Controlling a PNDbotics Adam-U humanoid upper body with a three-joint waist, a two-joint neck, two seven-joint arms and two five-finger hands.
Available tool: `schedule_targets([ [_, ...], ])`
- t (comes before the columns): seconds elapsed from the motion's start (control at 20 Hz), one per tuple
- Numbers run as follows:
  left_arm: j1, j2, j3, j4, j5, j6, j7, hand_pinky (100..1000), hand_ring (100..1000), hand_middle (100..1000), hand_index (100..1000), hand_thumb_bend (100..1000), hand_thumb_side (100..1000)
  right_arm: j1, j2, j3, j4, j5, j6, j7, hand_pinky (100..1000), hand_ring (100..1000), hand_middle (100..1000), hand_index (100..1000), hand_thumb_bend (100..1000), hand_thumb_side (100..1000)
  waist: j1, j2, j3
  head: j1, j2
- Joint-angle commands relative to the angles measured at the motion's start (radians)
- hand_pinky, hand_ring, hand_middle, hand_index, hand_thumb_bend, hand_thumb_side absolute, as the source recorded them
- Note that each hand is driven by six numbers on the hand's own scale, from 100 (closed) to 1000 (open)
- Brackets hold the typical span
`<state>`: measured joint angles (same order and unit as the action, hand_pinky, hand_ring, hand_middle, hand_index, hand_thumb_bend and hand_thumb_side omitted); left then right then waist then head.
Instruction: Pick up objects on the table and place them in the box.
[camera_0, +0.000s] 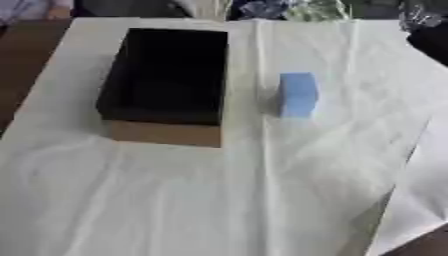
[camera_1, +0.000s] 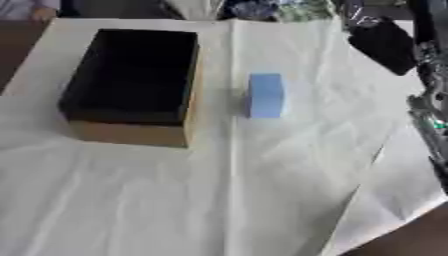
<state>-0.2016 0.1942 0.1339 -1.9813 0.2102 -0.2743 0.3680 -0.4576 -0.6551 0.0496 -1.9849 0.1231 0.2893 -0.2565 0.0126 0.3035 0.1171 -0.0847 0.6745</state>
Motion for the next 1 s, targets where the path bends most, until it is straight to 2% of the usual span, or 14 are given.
schedule_targets([
  [0.05,-0.006,0.023,0.006,-0.019,0.003,0.0,0.002,954,674,648,839,109,492,-0.02,-0.028,-0.002,-0.015,0.018,0.01,0.013,850,776,689,811,100,352,-0.001,-0.022,0.0,-0.002,0.0],
  [0.2,-0.007,0.026,0.004,-0.019,0.004,0.0,0.001,954,674,648,839,110,490,-0.05,-0.079,0.028,-0.015,0.071,0.065,0.072,861,802,725,828,100,315,-0.003,-0.024,0.0,-0.003,0.0],
  [0.25,-0.006,0.027,0.003,-0.019,0.004,0.0,0.0,954,674,647,839,110,491,-0.063,-0.1,0.042,-0.015,0.092,0.087,0.107,871,824,756,844,100,269,-0.004,-0.026,0.001,-0.004,0.001],
  [0.45,-0.006,0.031,0.0,-0.019,0.006,0.002,-0.004,953,673,647,839,110,489,-0.131,-0.186,0.107,-0.015,0.208,0.192,0.344,897,874,814,880,100,138,-0.009,-0.031,0.002,-0.009,0.001],
  [0.55,-0.005,0.034,-0.002,-0.019,0.007,0.002,-0.006,953,673,647,839,110,488,-0.166,-0.216,0.131,-0.015,0.252,0.226,0.485,904,888,827,888,100,124,-0.01,-0.034,0.002,-0.011,0.0],
  [0.7,-0.004,0.036,-0.003,-0.019,0.008,0.003,-0.008,953,673,646,838,110,487,-0.216,-0.246,0.15,-0.015,0.287,0.248,0.676,917,908,843,906,100,121,-0.011,-0.037,0.003,-0.012,-0.002],
  [0.9,-0.004,0.037,-0.005,-0.019,0.009,0.004,-0.01,952,672,646,838,108,487,-0.262,-0.273,0.166,-0.015,0.326,0.255,0.857,932,941,873,936,100,111,-0.011,-0.037,0.005,-0.014,-0.005],
  [1.0,-0.003,0.037,-0.006,-0.019,0.01,0.004,-0.011,952,672,646,838,107,485,-0.278,-0.28,0.179,-0.015,0.357,0.251,0.93,943,955,894,950,165,100,-0.011,-0.037,0.006,-0.014,-0.006],
])
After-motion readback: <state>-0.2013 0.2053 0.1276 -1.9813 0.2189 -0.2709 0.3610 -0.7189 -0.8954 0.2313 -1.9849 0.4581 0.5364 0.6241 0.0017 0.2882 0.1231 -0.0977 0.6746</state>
